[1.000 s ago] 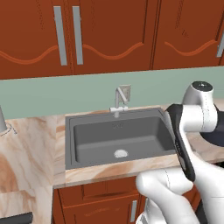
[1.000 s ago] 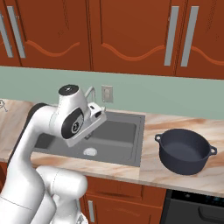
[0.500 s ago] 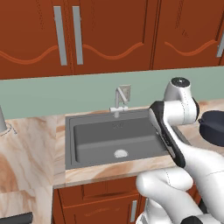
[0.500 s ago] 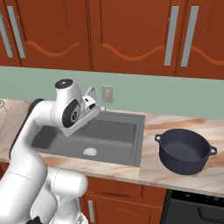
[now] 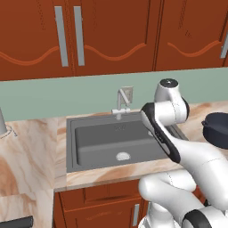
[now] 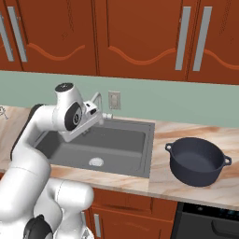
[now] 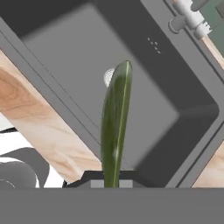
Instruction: Dump the lemon wedge from the pot into the sink. Then turn on the water and wash the lemon wedge. Then turn off the water and put the lemon wedge back in the pot.
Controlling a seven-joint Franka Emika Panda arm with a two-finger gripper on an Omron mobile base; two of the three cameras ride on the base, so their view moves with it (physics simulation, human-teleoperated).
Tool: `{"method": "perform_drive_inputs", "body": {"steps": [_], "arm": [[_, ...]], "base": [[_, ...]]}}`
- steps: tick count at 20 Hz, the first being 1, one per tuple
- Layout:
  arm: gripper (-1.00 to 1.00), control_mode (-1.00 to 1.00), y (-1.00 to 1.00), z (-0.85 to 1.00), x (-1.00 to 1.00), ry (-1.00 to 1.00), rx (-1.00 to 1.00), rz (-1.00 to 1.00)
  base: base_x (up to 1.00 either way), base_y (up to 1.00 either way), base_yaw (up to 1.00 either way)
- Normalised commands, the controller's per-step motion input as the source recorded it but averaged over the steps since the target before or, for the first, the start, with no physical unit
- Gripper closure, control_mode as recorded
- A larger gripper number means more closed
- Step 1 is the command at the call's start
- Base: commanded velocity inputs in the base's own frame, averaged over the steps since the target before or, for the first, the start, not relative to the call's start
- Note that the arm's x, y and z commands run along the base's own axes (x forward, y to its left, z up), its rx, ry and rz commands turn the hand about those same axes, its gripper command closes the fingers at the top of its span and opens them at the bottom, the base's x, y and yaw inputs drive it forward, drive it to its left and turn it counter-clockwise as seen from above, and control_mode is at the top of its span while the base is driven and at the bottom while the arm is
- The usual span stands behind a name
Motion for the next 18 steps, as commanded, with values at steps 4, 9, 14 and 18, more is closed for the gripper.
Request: {"method": "perform_drive_inputs", "body": {"steps": [4,9,14,18], "arm": [[1.0,-1.0,0.08,-0.35,0.0,0.0,0.0,-0.09],[1.0,-1.0,0.0,-0.39,0.0,0.0,0.01,-0.09],[1.0,-1.0,0.0,-0.38,0.0,0.0,0.01,-0.08],[1.0,-1.0,0.0,-0.38,0.0,0.0,0.01,-0.04]], "base": [[0.0,0.0,0.0],[0.0,0.0,0.0],[0.0,0.0,0.0],[0.0,0.0,0.0]]}}
